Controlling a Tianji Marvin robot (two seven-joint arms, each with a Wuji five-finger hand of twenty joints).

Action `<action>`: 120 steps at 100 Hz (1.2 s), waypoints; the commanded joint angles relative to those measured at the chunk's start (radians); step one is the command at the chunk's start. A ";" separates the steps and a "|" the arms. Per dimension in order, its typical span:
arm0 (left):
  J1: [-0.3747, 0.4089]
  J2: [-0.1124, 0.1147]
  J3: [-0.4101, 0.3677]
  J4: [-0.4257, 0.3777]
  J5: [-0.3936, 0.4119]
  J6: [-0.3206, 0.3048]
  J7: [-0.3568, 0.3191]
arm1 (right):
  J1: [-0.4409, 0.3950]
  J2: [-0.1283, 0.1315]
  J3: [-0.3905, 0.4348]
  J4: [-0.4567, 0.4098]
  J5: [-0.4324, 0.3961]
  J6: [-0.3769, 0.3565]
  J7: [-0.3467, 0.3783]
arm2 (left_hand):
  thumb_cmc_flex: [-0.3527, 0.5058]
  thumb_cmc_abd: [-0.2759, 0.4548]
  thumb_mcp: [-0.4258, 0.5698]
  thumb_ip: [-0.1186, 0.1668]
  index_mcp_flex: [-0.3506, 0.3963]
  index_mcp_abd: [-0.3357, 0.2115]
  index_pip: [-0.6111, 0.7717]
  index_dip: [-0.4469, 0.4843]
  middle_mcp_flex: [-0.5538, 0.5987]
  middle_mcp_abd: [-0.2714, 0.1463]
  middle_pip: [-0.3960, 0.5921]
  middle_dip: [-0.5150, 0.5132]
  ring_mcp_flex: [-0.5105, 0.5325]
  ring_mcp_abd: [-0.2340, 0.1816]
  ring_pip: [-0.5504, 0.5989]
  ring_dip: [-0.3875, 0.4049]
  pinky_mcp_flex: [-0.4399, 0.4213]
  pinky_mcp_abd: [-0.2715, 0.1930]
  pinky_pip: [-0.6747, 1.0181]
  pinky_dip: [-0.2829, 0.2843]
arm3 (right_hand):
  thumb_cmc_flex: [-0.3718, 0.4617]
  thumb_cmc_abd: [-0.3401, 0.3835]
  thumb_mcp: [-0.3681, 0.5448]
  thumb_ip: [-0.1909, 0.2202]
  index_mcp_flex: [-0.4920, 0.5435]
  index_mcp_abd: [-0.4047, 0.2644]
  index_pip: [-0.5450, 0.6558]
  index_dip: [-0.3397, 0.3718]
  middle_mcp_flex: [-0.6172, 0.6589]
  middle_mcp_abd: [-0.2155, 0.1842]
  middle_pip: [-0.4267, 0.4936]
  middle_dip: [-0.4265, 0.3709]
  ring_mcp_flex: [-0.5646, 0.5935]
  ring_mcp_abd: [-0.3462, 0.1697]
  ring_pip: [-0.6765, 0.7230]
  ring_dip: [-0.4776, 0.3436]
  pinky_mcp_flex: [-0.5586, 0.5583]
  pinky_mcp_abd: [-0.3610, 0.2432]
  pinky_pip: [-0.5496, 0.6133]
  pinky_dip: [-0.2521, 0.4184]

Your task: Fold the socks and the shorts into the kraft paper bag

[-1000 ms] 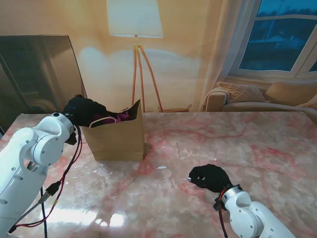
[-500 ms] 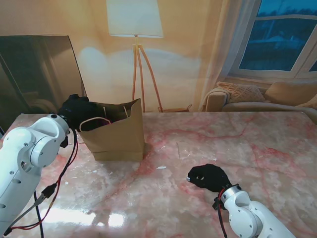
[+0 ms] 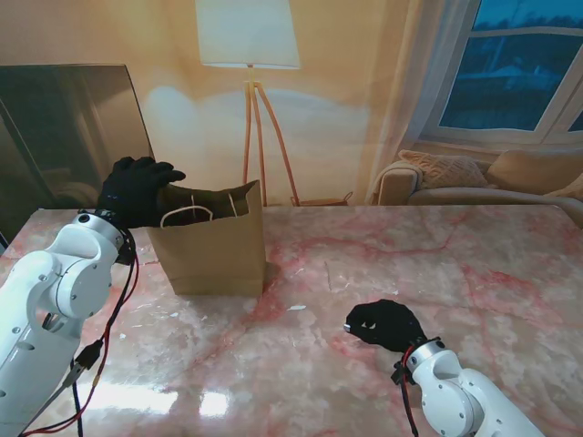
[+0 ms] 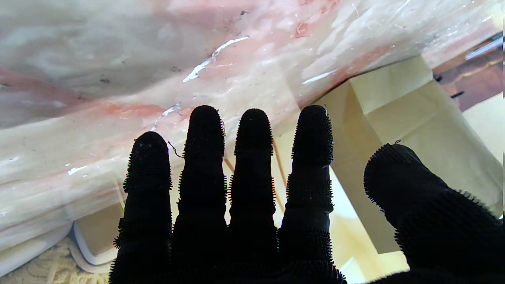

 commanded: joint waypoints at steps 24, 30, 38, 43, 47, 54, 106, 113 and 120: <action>0.053 -0.036 -0.028 -0.057 -0.086 0.021 0.156 | -0.014 -0.002 0.012 -0.036 -0.023 0.005 -0.016 | -0.062 0.082 -0.021 0.066 -0.003 0.033 0.021 -0.018 0.021 0.045 0.030 0.000 0.070 -0.005 0.000 -0.032 0.042 -0.078 0.115 -0.171 | -0.036 0.011 -0.027 0.057 -0.027 -0.007 -0.012 0.006 -0.016 0.006 -0.002 -0.002 -0.014 0.009 0.000 0.014 -0.014 0.000 0.010 -0.002; 0.067 -0.042 -0.034 -0.073 -0.114 0.025 0.174 | -0.015 -0.002 0.016 -0.044 -0.026 0.008 -0.016 | -0.064 0.108 -0.051 0.071 -0.003 0.033 0.024 -0.018 0.026 0.045 0.031 -0.002 0.076 -0.011 0.002 -0.036 0.046 -0.091 0.117 -0.178 | -0.036 0.011 -0.027 0.057 -0.033 -0.005 -0.015 0.005 -0.021 0.008 -0.007 -0.006 -0.017 0.009 -0.005 0.011 -0.014 -0.001 0.007 -0.004; 0.087 -0.051 -0.040 -0.094 -0.156 0.025 0.203 | -0.018 -0.002 0.021 -0.057 -0.031 0.011 -0.016 | -0.066 0.136 -0.090 0.077 0.006 0.035 0.024 -0.020 0.038 0.049 0.029 -0.005 0.090 -0.006 0.007 -0.040 0.062 -0.089 0.122 -0.183 | -0.035 0.011 -0.026 0.057 -0.041 -0.004 -0.019 0.005 -0.028 0.006 -0.014 -0.011 -0.020 0.009 -0.013 0.006 -0.014 -0.002 0.001 -0.007; 0.101 -0.056 -0.041 -0.106 -0.178 0.021 0.225 | -0.019 -0.001 0.024 -0.065 -0.035 0.013 -0.014 | -0.073 0.150 -0.101 0.078 0.016 0.035 0.027 -0.019 0.050 0.049 0.032 -0.004 0.103 -0.007 0.010 -0.040 0.074 -0.091 0.127 -0.183 | -0.037 0.012 -0.027 0.057 -0.044 -0.004 -0.020 0.004 -0.029 0.006 -0.016 -0.013 -0.022 0.008 -0.016 0.004 -0.015 -0.002 -0.001 -0.009; 0.111 -0.060 -0.042 -0.116 -0.191 0.013 0.242 | -0.020 -0.001 0.026 -0.071 -0.039 0.014 -0.014 | -0.082 0.163 -0.112 0.079 0.023 0.034 0.028 -0.019 0.059 0.049 0.032 -0.005 0.112 -0.008 0.011 -0.041 0.081 -0.092 0.130 -0.182 | -0.037 0.011 -0.027 0.057 -0.043 -0.003 -0.020 0.005 -0.028 0.007 -0.015 -0.014 -0.020 0.008 -0.017 0.003 -0.014 -0.002 -0.001 -0.009; 0.130 -0.067 -0.042 -0.136 -0.205 -0.002 0.277 | -0.030 0.000 0.036 -0.094 -0.045 0.017 -0.007 | -0.083 0.194 -0.157 0.086 0.033 0.032 0.026 -0.019 0.073 0.048 0.028 -0.008 0.127 -0.010 0.009 -0.045 0.094 -0.100 0.133 -0.183 | -0.038 0.013 -0.028 0.057 -0.044 -0.004 -0.021 0.005 -0.030 0.006 -0.016 -0.017 -0.021 0.008 -0.019 0.001 -0.014 -0.003 -0.003 -0.011; 0.265 -0.097 0.050 -0.327 -0.228 -0.148 0.448 | -0.096 0.001 0.088 -0.216 -0.080 0.043 0.000 | -0.128 0.366 -0.437 0.138 0.055 0.038 -0.017 -0.009 0.098 0.064 -0.004 -0.014 0.153 0.009 -0.012 -0.052 0.113 -0.088 0.130 -0.188 | -0.041 0.014 -0.033 0.058 -0.113 0.017 -0.053 -0.005 -0.083 0.008 -0.052 -0.045 -0.049 0.002 -0.052 -0.020 -0.024 -0.015 -0.028 -0.024; 0.277 -0.094 0.065 -0.328 -0.223 -0.171 0.444 | -0.097 0.001 0.092 -0.221 -0.083 0.044 -0.004 | -0.132 0.378 -0.456 0.139 0.049 0.038 -0.022 -0.008 0.094 0.062 -0.007 -0.014 0.156 0.010 -0.013 -0.052 0.116 -0.088 0.131 -0.187 | -0.042 0.015 -0.034 0.059 -0.132 0.025 -0.064 -0.010 -0.096 0.008 -0.064 -0.055 -0.054 -0.001 -0.065 -0.030 -0.025 -0.022 -0.041 -0.033; 0.285 -0.093 0.082 -0.319 -0.221 -0.196 0.447 | -0.098 0.000 0.097 -0.228 -0.083 0.044 -0.005 | -0.116 0.391 -0.511 0.156 0.047 0.036 -0.034 -0.001 0.092 0.062 -0.012 -0.016 0.170 0.016 -0.016 -0.048 0.137 -0.079 0.130 -0.188 | -0.045 0.017 -0.037 0.059 -0.158 0.034 -0.076 -0.015 -0.116 0.009 -0.077 -0.064 -0.065 -0.004 -0.078 -0.040 -0.031 -0.029 -0.052 -0.040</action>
